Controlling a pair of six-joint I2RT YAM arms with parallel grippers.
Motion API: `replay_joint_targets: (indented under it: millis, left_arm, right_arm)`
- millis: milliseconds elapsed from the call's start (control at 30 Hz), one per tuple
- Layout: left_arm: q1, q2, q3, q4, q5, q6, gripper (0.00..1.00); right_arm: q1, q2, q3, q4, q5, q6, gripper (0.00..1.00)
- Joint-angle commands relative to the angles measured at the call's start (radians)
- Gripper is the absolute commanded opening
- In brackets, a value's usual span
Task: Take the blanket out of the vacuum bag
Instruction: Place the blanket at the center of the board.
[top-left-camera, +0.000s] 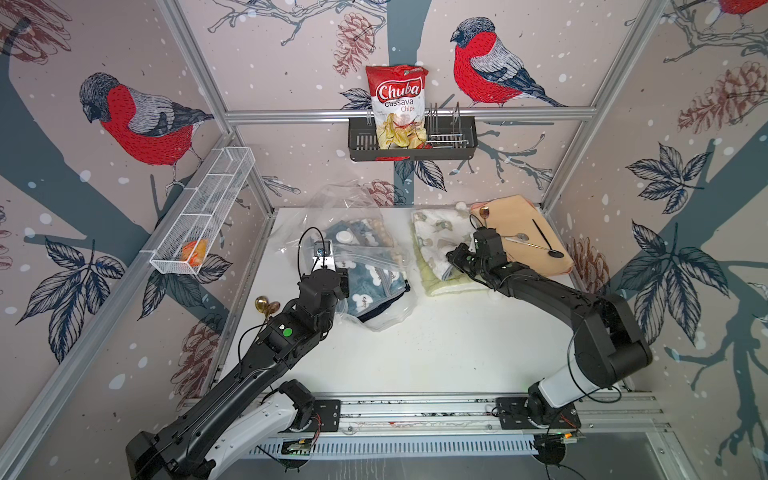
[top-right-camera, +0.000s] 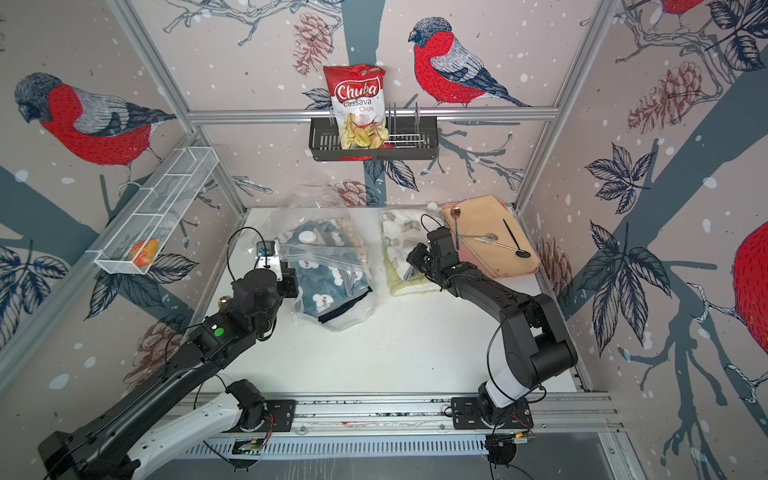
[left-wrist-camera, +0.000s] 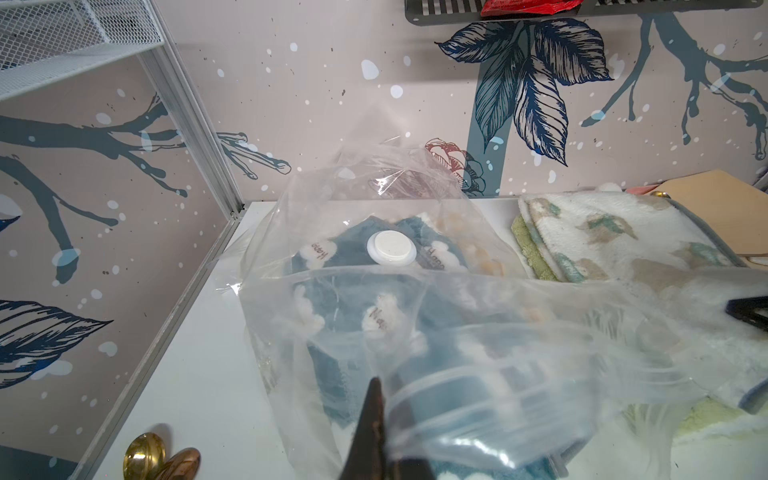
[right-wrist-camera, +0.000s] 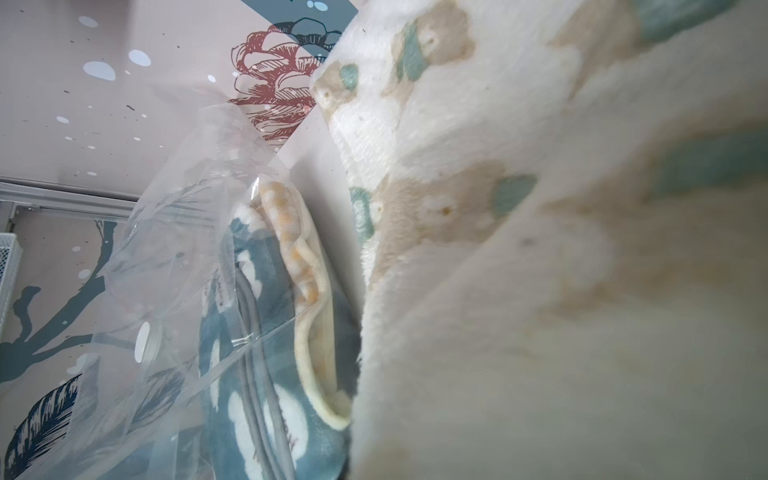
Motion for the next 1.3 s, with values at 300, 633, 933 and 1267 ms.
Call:
replay_joint_targets:
  millis: [300,633,933,1267]
  left_arm:
    - [0.002,-0.004,0.009,0.058,-0.002,0.002,0.00]
    - [0.002,-0.005,0.012,0.054,-0.001,-0.002,0.01]
    - [0.002,-0.005,0.013,0.055,0.006,-0.004,0.15]
    - [0.002,-0.014,0.004,0.041,-0.105,-0.010,0.00]
  right_arm:
    - [-0.024,0.025,-0.105,0.041,-0.004,-0.017,0.45]
    - [-0.064,-0.176,-0.227,-0.138,0.046,-0.106,0.73]
    - [0.167,-0.487,-0.302,-0.369,0.240,-0.078,0.73]
    - [0.287,-0.031,0.221,-0.508,0.433,-0.465,0.04]
